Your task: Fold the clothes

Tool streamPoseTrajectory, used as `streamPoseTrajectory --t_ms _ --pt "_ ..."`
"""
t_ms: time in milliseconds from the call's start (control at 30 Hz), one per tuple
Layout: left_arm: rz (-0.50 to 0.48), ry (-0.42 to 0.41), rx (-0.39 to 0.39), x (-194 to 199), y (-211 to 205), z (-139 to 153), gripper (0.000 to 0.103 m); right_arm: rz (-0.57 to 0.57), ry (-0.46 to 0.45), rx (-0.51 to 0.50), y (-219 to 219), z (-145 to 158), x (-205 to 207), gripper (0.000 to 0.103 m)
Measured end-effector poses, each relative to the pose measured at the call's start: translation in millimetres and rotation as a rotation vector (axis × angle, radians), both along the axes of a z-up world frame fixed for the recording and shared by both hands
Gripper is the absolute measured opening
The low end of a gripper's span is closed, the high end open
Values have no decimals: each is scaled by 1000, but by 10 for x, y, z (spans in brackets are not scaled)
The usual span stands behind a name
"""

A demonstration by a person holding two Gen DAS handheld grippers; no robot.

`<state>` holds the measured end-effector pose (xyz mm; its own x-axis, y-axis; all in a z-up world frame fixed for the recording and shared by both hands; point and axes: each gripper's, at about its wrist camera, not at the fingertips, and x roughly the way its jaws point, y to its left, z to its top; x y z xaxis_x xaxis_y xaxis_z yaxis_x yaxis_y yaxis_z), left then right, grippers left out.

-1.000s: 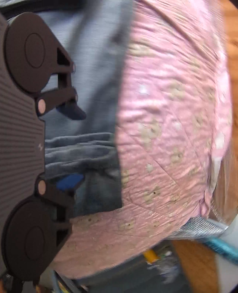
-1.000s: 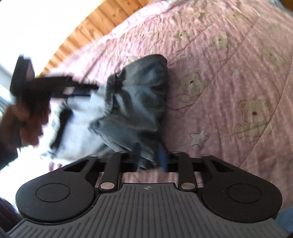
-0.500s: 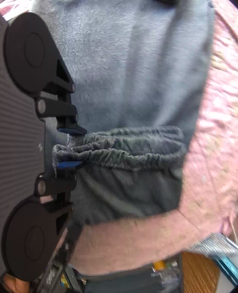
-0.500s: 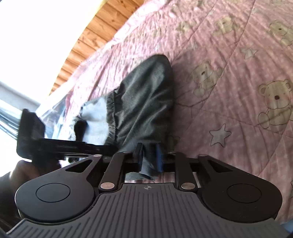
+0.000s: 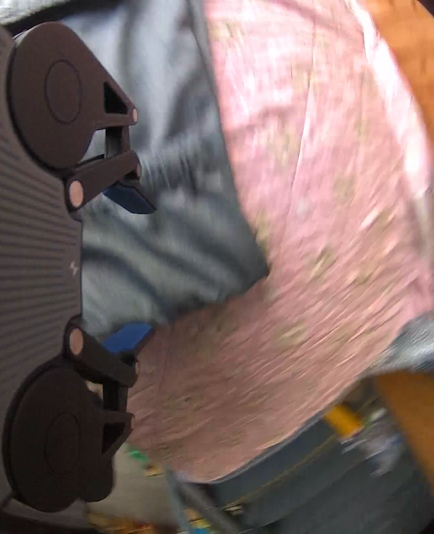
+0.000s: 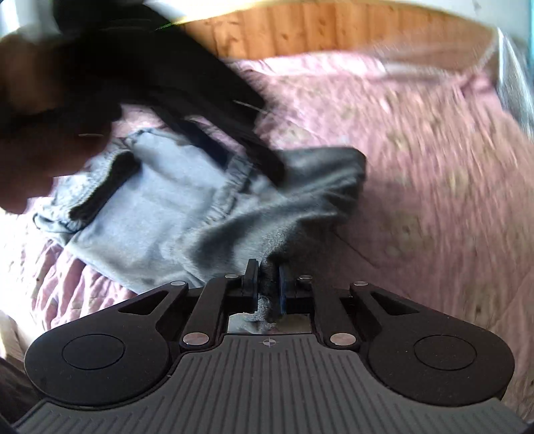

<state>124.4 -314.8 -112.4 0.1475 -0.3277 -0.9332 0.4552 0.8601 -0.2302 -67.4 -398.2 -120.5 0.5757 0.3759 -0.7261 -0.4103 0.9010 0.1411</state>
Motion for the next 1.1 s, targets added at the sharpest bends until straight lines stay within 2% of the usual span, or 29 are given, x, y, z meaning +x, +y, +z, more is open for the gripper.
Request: streamPoseTrajectory --t_ms 33,67,100,167,233,300,333,400,433,500,567,667,700,767,867,933,1000,1033,1067,1100 --pt "-22 6 32 53 -108 -98 73 11 -12 14 43 31 -31 9" --pt "-43 12 64 106 -217 -196 67 18 -20 37 78 57 -56 9" --pt "-44 18 76 133 -196 -251 41 23 -21 61 109 77 -77 9" --pt "22 29 37 104 248 -225 9 21 -32 86 185 94 -110 9" --pt "88 40 -2 75 692 -200 8 24 -57 115 261 128 -137 9" --pt "154 51 -40 45 1136 -174 8 31 -87 201 306 250 -177 10" --pt "187 57 -60 31 1358 -162 8 37 -89 265 310 304 -184 14" --pt "253 68 -99 2 1802 -136 9 55 -55 385 366 351 -140 45" --pt "286 73 -118 -13 2024 -124 9 63 -28 436 414 339 -101 50" --pt "354 85 -152 -24 2443 -167 16 45 31 461 558 191 4 49" --pt "413 102 -166 34 2704 -452 22 9 92 418 735 -2 119 46" --pt "398 144 -188 69 2770 -626 27 -44 158 334 951 -229 270 29" --pt "390 147 -195 74 2776 -667 32 -50 162 325 1000 -258 295 29" --pt "366 117 -210 63 2737 -695 32 -42 190 291 1116 -331 326 28" --pt "340 72 -236 117 2631 -750 32 4 246 120 1347 -553 182 21" --pt "313 51 -242 192 2552 -783 32 8 254 73 1384 -566 109 21" --pt "279 39 -237 211 2540 -804 32 -12 266 82 1320 -458 130 21" --pt "266 36 -238 196 2545 -792 32 -27 238 99 1270 -355 154 22" --pt "260 38 -240 165 2582 -772 33 -47 209 113 1220 -256 209 24" --pt "262 44 -242 135 2625 -763 33 -74 177 123 1170 -163 311 35"
